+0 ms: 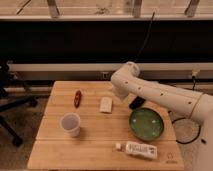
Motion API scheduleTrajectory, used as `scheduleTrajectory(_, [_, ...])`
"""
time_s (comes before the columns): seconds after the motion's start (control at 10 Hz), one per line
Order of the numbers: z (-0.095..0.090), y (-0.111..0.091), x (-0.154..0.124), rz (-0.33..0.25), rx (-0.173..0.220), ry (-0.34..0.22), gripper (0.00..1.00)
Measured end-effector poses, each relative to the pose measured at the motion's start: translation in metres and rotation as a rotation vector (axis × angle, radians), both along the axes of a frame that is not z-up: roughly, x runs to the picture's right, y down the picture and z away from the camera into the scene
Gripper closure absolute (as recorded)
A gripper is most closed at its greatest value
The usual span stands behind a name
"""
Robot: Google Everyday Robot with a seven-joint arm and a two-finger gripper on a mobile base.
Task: Place the white sponge in the ceramic cup
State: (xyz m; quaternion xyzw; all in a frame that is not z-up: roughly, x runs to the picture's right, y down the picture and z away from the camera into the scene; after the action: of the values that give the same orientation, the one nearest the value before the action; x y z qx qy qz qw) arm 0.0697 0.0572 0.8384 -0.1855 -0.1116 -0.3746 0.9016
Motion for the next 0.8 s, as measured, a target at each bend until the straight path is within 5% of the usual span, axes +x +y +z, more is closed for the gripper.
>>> scheduleTrajectory(0.8, [0.064, 0.022, -0.036, -0.188, -0.111, -0.038, 0.20])
